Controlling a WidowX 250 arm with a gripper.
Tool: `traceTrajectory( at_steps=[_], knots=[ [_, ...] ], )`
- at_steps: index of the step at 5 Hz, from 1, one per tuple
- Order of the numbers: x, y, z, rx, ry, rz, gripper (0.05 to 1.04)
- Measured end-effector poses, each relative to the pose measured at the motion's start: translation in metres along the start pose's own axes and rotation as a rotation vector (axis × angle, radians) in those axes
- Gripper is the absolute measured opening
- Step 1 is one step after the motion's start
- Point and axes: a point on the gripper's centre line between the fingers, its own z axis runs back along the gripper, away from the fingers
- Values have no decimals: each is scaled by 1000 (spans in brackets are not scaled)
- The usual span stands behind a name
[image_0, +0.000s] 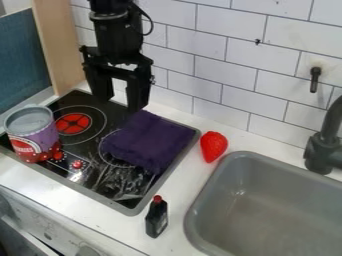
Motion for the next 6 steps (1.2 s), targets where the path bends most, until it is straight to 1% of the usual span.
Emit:
traceTrajectory(
  at_steps=[1, 2, 3, 4, 5, 6],
  knots=[
    [-2, 1, -9, -4, 26, 5, 1001],
    [-26, -2, -14, -7, 50, 14, 1001],
    [-50, 15, -8, -7, 34, 84, 1001],
    [-74, 21, -11, -4, 100, 110, 1001],
    [-95, 41, -19, 13, 156, 153, 1001],
    [-105, 58, -28, 11, 211, 188, 1001]
  ],
)
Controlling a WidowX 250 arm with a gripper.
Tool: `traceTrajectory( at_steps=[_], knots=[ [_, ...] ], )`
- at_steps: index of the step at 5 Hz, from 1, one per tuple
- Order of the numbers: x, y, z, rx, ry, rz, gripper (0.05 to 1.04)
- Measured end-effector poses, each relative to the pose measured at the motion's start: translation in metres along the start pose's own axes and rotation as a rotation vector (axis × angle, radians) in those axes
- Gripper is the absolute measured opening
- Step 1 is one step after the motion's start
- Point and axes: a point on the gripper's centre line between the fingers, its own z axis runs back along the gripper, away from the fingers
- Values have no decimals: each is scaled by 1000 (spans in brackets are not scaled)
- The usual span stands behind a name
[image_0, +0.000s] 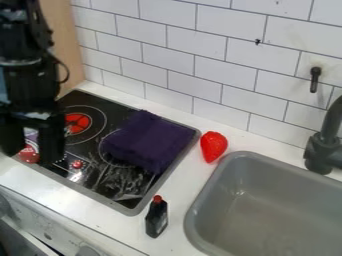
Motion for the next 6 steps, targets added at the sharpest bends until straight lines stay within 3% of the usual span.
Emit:
traceTrajectory(
  at_steps=[2, 3, 6],
  knots=[
    [4, 25, -10, -12, 16, 13, 1001],
    [6, 32, -16, -4, 49, 4, 1001],
    [37, 44, -30, -13, 65, -40, 1001]
  ],
)
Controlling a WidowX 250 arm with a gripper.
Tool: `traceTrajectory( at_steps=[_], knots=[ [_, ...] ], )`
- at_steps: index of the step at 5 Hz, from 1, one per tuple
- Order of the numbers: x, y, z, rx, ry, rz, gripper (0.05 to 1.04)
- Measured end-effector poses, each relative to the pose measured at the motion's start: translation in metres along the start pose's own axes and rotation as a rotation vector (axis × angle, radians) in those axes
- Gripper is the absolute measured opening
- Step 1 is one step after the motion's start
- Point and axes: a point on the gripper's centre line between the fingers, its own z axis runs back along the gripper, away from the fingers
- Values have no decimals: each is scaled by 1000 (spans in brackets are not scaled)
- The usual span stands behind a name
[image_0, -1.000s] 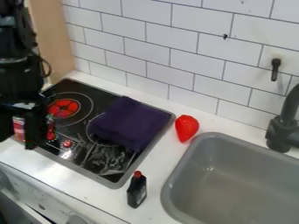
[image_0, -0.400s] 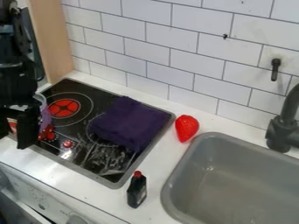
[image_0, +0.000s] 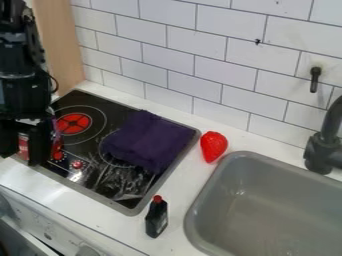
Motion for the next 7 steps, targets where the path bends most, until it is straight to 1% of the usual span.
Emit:
traceTrajectory(
  at_steps=[1, 2, 3, 4, 5, 6, 7],
  knots=[
    [12, 8, -4, 11, 16, 10, 1001],
    [38, 19, 1, 16, -5, 23, 1001],
    [61, 25, 15, 7, -68, 53, 1001],
    [78, 28, 20, -13, -109, 78, 1001],
    [81, 34, 19, -24, -109, 102, 1001],
    [88, 38, 17, -20, -118, 134, 1001],
    [92, 45, 25, -4, -147, 155, 1001]
  ],
)
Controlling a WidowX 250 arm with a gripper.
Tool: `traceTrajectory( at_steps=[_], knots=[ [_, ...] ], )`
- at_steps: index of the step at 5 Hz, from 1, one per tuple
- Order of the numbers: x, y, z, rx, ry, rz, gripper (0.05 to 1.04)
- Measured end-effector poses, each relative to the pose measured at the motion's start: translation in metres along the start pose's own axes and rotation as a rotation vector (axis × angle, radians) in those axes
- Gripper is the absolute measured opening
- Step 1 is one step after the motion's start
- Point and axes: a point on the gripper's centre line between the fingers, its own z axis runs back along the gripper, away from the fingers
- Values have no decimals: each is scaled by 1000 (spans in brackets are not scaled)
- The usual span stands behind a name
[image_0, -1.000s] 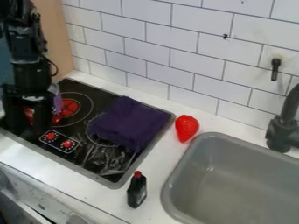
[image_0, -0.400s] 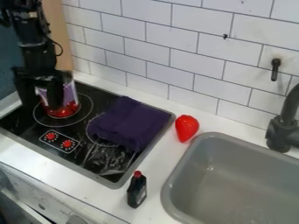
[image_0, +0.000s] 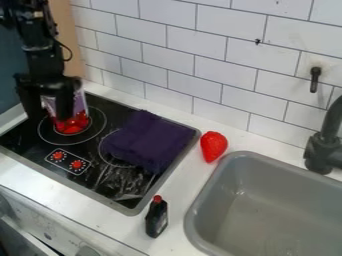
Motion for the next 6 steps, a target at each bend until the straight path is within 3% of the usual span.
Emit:
traceTrajectory(
  at_steps=[2, 3, 4, 5, 6],
  knots=[
    [12, 15, 8, 22, -60, 36, 1001],
    [7, 13, 3, 17, -46, 41, 1001],
    [-12, 5, 18, 21, -50, 32, 1001],
    [-31, -19, 30, -48, 10, -103, 1001],
    [-49, -36, 51, -31, -2, -186, 1001]
  ],
)
